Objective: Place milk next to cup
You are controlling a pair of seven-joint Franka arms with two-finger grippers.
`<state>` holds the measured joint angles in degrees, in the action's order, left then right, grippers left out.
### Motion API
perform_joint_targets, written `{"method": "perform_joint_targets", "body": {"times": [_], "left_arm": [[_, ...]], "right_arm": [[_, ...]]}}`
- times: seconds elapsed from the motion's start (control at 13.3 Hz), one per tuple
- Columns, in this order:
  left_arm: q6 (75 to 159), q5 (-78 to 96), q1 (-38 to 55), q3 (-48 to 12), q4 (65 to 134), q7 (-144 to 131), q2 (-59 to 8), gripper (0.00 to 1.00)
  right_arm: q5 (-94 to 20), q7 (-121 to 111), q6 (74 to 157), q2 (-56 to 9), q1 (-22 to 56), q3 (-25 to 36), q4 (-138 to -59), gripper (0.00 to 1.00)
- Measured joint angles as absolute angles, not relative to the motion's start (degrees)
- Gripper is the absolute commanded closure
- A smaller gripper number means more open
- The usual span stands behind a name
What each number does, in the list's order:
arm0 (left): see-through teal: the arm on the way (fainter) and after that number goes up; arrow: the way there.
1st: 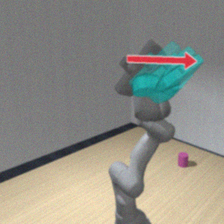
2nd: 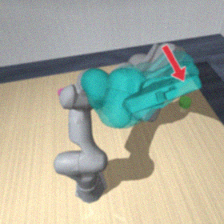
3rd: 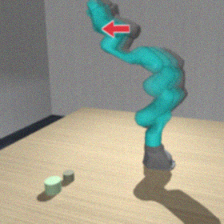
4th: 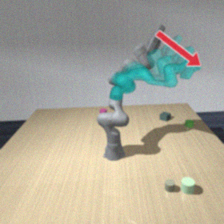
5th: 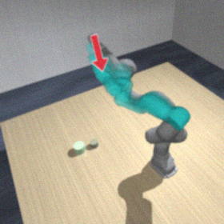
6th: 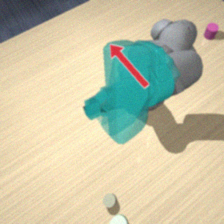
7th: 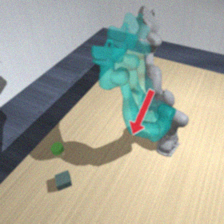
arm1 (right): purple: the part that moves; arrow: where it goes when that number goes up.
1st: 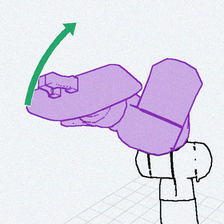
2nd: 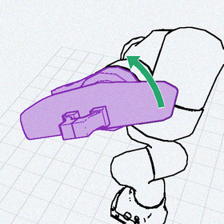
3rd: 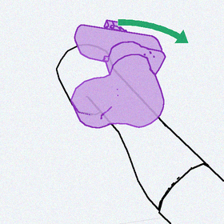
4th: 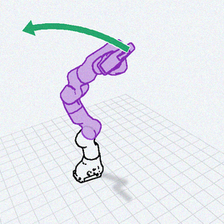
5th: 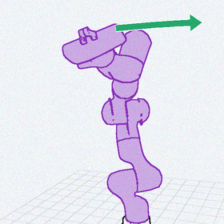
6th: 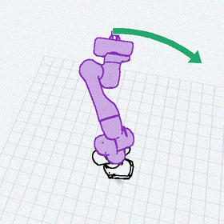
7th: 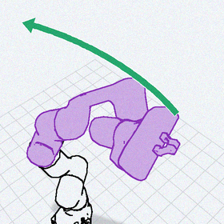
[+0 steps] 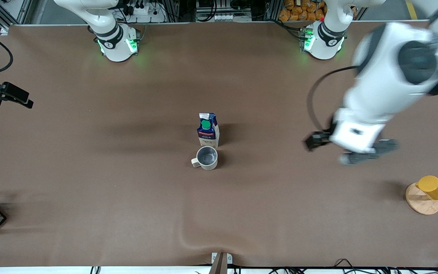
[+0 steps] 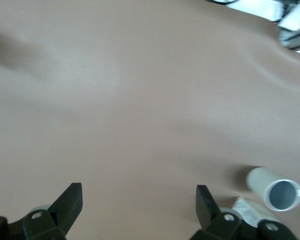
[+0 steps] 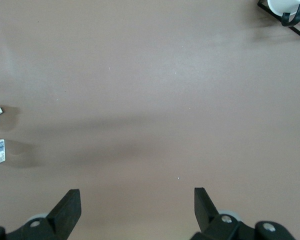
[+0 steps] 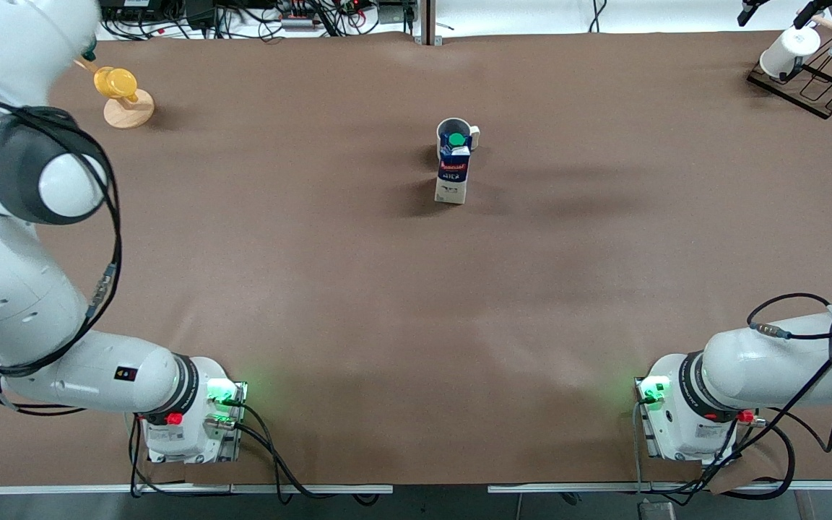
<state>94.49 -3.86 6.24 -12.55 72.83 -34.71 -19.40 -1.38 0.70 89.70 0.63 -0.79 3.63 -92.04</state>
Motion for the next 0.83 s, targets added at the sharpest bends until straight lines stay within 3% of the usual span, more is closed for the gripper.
{"method": "perform_joint_targets", "body": {"times": [0.3, 0.6, 0.83], "left_arm": [[89.74, -2.84, 3.18, -11.61, 78.94, -24.47, -10.28, 0.00], [89.21, -2.09, 4.97, -4.23, 89.87, -8.22, 1.92, 0.00], [89.17, -2.06, 4.70, -2.73, 93.54, -2.51, 6.87, 0.00]], "right_arm": [[-1.38, 0.70, 89.69, 0.62, -0.79, 3.63, -92.05, 0.00], [-1.38, 0.70, 89.67, 0.62, -0.79, 3.62, -92.10, 0.00], [-1.38, 0.69, 89.67, 0.62, -0.79, 3.62, -92.11, 0.00]]}}
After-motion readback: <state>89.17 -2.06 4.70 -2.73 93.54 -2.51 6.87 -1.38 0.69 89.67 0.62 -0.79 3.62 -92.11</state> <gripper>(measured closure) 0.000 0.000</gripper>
